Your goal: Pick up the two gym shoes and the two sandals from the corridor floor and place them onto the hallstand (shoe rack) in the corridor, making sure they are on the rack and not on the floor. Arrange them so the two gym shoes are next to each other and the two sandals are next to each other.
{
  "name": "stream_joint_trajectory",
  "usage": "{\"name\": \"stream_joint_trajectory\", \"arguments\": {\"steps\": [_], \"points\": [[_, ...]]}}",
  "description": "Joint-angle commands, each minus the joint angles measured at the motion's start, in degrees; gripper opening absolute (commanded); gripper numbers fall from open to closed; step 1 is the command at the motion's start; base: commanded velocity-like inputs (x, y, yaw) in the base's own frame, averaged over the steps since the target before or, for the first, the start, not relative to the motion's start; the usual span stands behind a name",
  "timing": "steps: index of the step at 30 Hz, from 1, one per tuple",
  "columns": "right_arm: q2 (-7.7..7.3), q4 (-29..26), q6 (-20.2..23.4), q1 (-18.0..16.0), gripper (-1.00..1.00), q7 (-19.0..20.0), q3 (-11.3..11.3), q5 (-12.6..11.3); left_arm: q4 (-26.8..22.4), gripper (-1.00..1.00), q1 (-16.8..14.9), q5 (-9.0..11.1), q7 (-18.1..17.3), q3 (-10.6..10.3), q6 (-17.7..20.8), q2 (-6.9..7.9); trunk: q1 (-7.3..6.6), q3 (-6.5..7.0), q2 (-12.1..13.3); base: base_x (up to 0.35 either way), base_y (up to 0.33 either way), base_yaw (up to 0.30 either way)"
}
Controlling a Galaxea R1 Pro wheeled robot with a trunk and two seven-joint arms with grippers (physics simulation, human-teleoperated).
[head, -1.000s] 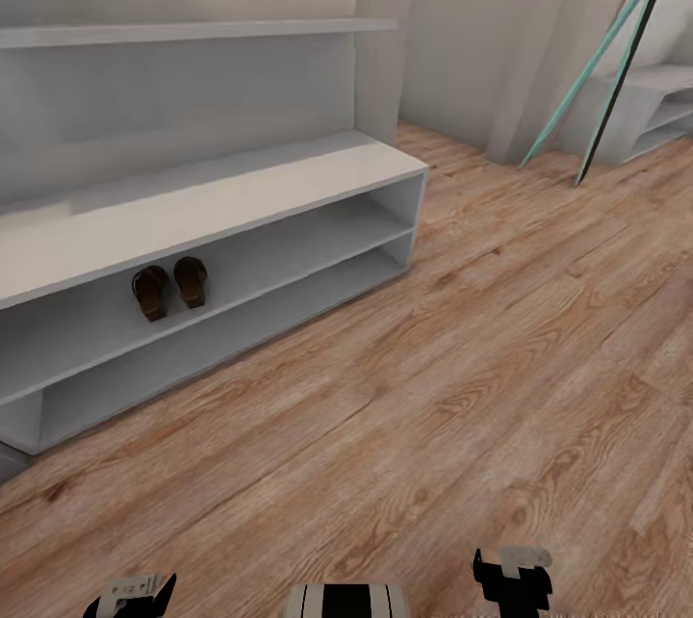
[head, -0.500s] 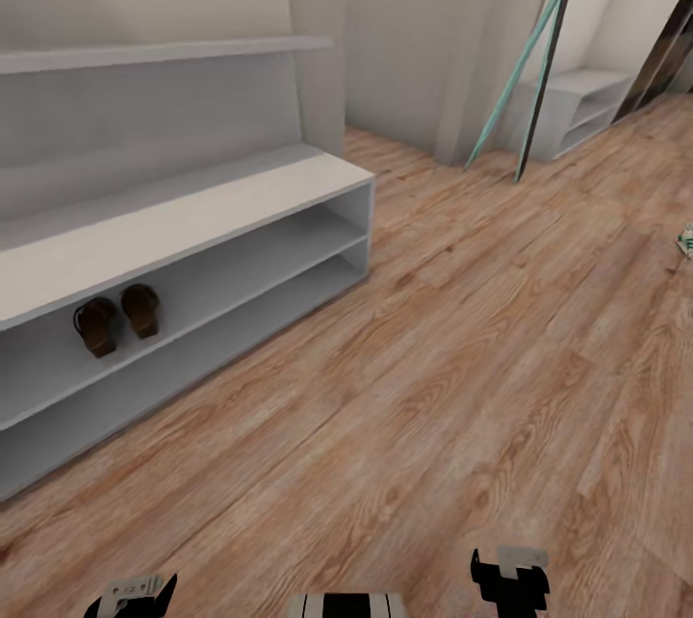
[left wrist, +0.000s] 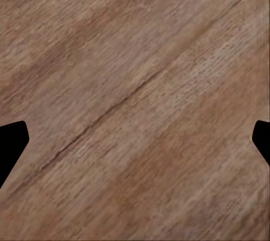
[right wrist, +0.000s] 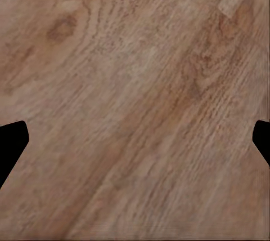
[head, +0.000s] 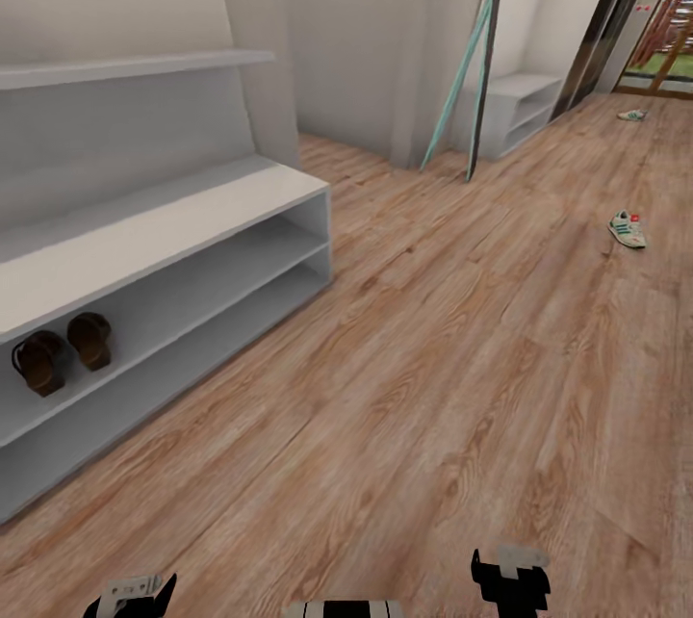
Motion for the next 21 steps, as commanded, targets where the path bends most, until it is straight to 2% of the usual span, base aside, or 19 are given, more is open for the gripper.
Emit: {"name": "stream_joint_trajectory", "arguments": {"steps": [1,11,21], "points": [[0.02,0.1,-0.1,0.0,1.0,-0.3,0.5,-0.1,0.0,1.0,0.0,-0.6,-0.3,0.5,-0.3,-0.02,-0.01,0.02,0.0,0.0,0.0,-0.261],[0.02,0.0,-0.1,0.0,1.0,-0.3,0.5,-0.1,0.0,1.0,0.0,-0.6,-0.3,0.5,-0.3,-0.06,-0.01,0.58,0.0,0.0,0.0,-0.26],[0.05,0.0,-0.1,0.0,1.0,-0.3,0.5,-0.1,0.0,1.0,0.0,-0.6,-0.3,0.5,-0.3,-0.07,-2.21,2.95,4.0,0.0,0.0,-0.259]]}}
